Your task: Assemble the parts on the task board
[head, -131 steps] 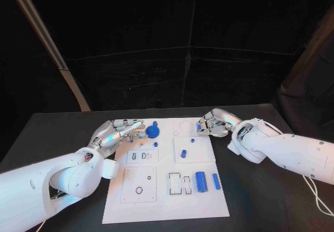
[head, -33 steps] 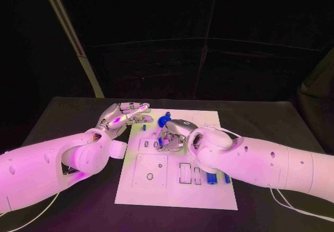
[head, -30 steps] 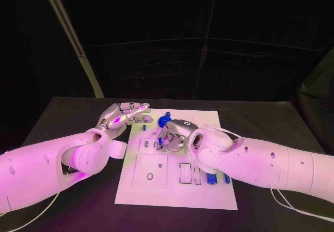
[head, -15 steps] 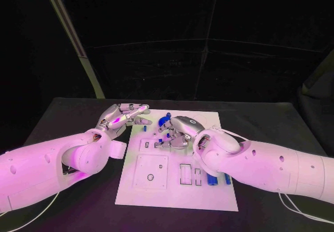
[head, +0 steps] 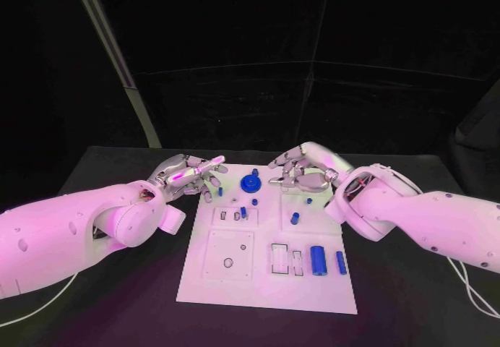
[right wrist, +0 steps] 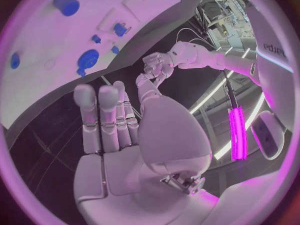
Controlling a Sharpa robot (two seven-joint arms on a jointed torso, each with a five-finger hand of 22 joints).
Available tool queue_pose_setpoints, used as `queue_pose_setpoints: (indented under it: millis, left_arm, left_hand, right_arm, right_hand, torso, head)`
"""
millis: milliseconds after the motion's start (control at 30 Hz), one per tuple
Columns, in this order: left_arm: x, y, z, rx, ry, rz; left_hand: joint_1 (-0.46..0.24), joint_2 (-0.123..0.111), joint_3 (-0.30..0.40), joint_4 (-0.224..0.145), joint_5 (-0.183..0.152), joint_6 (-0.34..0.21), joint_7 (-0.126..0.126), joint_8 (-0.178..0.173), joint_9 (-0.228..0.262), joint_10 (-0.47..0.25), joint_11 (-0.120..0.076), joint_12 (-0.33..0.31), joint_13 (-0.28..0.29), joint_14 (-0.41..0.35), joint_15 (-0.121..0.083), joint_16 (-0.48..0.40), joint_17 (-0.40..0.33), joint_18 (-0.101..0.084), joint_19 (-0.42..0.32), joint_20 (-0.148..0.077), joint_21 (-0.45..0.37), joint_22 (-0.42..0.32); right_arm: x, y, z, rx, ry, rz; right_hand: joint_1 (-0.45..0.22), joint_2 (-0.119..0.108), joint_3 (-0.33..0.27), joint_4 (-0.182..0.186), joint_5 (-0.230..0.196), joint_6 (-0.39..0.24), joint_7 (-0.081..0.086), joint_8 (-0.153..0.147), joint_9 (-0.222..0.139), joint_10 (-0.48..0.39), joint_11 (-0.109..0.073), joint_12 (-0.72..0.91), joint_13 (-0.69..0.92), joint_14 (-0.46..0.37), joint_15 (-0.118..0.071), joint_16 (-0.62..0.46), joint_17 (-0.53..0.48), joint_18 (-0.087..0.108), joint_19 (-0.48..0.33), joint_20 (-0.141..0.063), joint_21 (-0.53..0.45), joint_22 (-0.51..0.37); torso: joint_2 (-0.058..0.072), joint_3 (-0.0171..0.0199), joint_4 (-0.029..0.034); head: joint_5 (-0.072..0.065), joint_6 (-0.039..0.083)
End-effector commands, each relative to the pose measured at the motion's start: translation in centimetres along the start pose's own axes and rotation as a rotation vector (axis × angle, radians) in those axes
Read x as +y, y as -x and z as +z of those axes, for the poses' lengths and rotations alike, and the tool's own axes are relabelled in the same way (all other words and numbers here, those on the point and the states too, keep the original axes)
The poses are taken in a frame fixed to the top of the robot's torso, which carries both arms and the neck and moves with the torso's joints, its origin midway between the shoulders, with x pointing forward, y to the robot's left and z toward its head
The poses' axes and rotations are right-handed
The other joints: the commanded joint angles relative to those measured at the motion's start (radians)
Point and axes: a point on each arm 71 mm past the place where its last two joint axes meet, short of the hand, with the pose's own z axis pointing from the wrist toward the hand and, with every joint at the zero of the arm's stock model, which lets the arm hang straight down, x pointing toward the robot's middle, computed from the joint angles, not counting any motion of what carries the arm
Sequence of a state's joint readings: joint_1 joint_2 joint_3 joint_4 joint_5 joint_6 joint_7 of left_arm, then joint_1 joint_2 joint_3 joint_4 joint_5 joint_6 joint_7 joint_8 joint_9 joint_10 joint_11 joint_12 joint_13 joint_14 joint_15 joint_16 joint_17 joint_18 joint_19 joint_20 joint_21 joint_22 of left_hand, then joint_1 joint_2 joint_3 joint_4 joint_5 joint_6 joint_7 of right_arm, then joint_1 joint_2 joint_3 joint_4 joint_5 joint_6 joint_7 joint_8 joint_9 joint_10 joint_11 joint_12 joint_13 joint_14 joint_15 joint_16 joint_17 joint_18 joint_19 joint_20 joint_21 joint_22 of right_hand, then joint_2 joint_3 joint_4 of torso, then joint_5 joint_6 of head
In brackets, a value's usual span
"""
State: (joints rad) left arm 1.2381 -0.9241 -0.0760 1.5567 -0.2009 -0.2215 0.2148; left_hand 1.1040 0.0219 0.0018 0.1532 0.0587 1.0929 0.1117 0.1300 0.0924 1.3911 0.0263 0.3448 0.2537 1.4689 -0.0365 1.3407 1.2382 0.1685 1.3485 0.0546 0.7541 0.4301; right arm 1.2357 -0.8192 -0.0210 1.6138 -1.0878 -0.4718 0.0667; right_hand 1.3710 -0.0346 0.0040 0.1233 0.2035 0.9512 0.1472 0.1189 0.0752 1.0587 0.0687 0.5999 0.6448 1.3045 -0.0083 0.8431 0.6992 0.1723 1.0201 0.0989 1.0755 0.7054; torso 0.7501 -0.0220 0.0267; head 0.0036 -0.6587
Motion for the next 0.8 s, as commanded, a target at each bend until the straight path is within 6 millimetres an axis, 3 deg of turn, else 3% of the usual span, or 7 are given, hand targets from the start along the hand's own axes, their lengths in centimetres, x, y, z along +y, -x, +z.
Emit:
queue_pose_setpoints:
  millis: [33, 167, 200, 300, 367, 567, 800]
  left_arm:
    - [1.1, -0.4, 0.4, 0.146, 0.313, 0.223]
    - [0.6, -0.5, 1.2, 0.208, 0.429, 0.391]
    - [0.4, -0.6, 1.5, 0.22, 0.453, 0.444]
    - [-0.5, -0.6, 2.6, 0.241, 0.505, 0.578]
    - [-1.1, -0.6, 3.3, 0.248, 0.527, 0.667]
    - [-2.1, -1.1, 5.0, 0.27, 0.565, 0.815]
    - [-2.0, -2.5, 6.8, 0.287, 0.593, 0.894]
  left_hand:
    - [0.006, 0.025, -0.021, 0.011, 0.01, -0.014, -0.006, 0.038, 0.018, -0.033, -0.011, 0.184, 0.156, 0.09, -0.009, 0.181, 0.257, -0.054, 0.075, -0.012, 0.323, 0.384]
    - [0.003, 0.034, -0.053, 0.02, -0.012, -0.023, -0.015, 0.096, 0.048, -0.094, -0.011, 0.456, 0.423, 0.093, -0.015, 0.207, 0.295, -0.064, 0.048, -0.009, 0.409, 0.486]
    - [-0.004, 0.049, -0.082, 0.034, -0.017, -0.04, -0.018, 0.137, 0.071, -0.139, -0.014, 0.563, 0.521, 0.091, -0.015, 0.206, 0.294, -0.062, 0.029, -0.006, 0.436, 0.511]
    - [-0.002, 0.046, -0.121, 0.042, -0.009, -0.054, -0.021, 0.179, 0.097, -0.149, -0.014, 0.646, 0.608, 0.093, -0.018, 0.21, 0.3, -0.064, 0.025, -0.005, 0.466, 0.547]
    - [0.02, 0.074, -0.108, 0.034, -0.01, -0.041, -0.028, 0.204, 0.111, -0.13, -0.018, 0.692, 0.659, 0.097, -0.021, 0.218, 0.314, -0.069, 0.033, -0.005, 0.486, 0.577]
    - [0.006, 0.083, -0.148, 0.045, -0.011, -0.062, -0.041, 0.295, 0.184, -0.122, -0.029, 0.759, 0.729, 0.102, -0.03, 0.23, 0.333, -0.075, 0.041, -0.014, 0.523, 0.628]
    - [-0.034, 0.079, -0.232, 0.092, -0.012, -0.096, -0.058, 0.403, 0.283, -0.106, -0.045, 0.806, 0.782, 0.102, -0.045, 0.23, 0.333, -0.083, 0.055, -0.027, 0.556, 0.678]
  right_arm:
    - [-1.4, 1.4, -0.4, 0.024, -0.058, 0.298]
    - [-2.6, 2.6, -0.7, 0.02, -0.095, 0.39]
    - [-2.9, 2.8, -0.8, 0.019, -0.1, 0.406]
    - [-3.3, 3.3, -1.0, 0.022, -0.105, 0.434]
    - [-3.5, 3.4, -1.0, 0.022, -0.105, 0.445]
    - [-3.7, 3.9, -1.0, 0.003, -0.105, 0.433]
    - [-4.0, 4.2, -1.0, -0.025, -0.115, 0.416]
  right_hand:
    - [0.034, 0.005, 0.022, 0.012, -0.002, 0.022, 0.021, 0.003, -0.003, 0.009, 0.021, -0.225, -0.177, -0.11, 0.026, -0.258, -0.16, 0.008, -0.103, 0.022, -0.207, -0.177]
    - [0.052, -0.005, 0.032, 0.023, -0.002, 0.043, 0.037, -0.008, -0.007, 0.059, 0.048, -0.385, -0.332, -0.185, 0.071, -0.487, -0.293, 0.01, -0.138, 0.066, -0.413, -0.312]
    - [0.057, -0.005, 0.034, 0.024, -0.002, 0.047, 0.042, -0.015, -0.008, 0.084, 0.051, -0.418, -0.373, -0.173, 0.074, -0.535, -0.33, 0.014, -0.122, 0.077, -0.468, -0.352]
    - [0.058, -0.004, 0.03, 0.025, -0.004, 0.066, 0.043, -0.031, -0.008, 0.139, 0.046, -0.5, -0.482, -0.106, 0.076, -0.65, -0.428, 0.016, -0.026, 0.079, -0.596, -0.455]
    - [0.059, -0.002, 0.029, 0.025, -0.004, 0.077, 0.036, -0.033, -0.007, 0.166, 0.043, -0.511, -0.506, -0.072, 0.072, -0.67, -0.447, 0.013, 0.012, 0.071, -0.62, -0.477]
    - [0.06, -0.006, 0.024, 0.025, -0.001, 0.088, 0.022, -0.037, -0.007, 0.226, 0.026, -0.512, -0.523, 0.015, 0.049, -0.672, -0.455, 0.014, 0.091, 0.051, -0.628, -0.492]
    - [0.049, -0.02, 0.007, 0.032, 0.013, 0.083, 0.021, -0.042, -0.008, 0.242, 0.024, -0.517, -0.524, 0.04, 0.044, -0.676, -0.453, 0.012, 0.116, 0.044, -0.632, -0.498]
  torso:
    - [-0.019, 0.0041, -0.0028]
    - [-0.028, 0.0069, -0.0055]
    - [-0.031, 0.0079, -0.0058]
    - [-0.038, 0.0109, -0.0069]
    - [-0.041, 0.0146, -0.0104]
    - [-0.046, 0.0205, -0.0143]
    - [-0.045, 0.0203, -0.0149]
  head:
    - [0.005, -0.005]
    - [0.011, -0.011]
    - [0.012, -0.013]
    - [0.016, -0.018]
    - [0.02, -0.019]
    - [0.023, -0.025]
    - [0.025, -0.028]
